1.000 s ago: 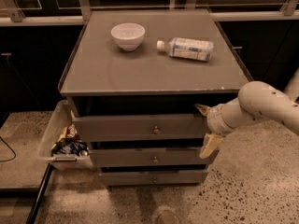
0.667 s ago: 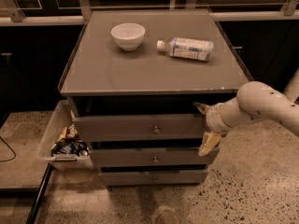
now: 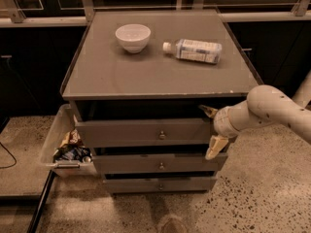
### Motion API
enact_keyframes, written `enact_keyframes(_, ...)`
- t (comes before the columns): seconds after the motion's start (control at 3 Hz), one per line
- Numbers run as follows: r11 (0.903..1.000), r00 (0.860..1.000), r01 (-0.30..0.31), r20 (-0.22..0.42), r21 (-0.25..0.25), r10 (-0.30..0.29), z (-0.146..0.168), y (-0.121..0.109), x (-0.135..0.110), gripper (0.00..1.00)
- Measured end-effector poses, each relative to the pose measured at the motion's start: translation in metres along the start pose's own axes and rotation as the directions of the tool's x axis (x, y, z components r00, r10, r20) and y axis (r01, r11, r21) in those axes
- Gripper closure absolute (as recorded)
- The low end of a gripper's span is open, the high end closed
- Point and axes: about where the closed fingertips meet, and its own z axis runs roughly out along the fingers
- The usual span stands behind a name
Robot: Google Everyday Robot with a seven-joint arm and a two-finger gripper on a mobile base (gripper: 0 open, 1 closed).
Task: Open top drawer
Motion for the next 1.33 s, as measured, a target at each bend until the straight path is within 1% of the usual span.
enact_keyframes(0.33,1.0,0.998,0.003,0.055,-0.009,-0.002,0.0075,-0.0082,0.0031,0.0)
enact_keyframes(0.67,1.0,0.998,0.004,0.057,-0.007,-0.003,0.0073,-0.01,0.0033,0.19)
enact_keyframes(1.0,1.0,0.998,0.004,0.057,-0.008,-0.003,0.0073,-0.01,0.0032,0.42)
enact_keyframes(1.33,0.9995,0.998,0.019,0.062,-0.027,-0.017,0.0056,-0.0094,-0.0029,0.66)
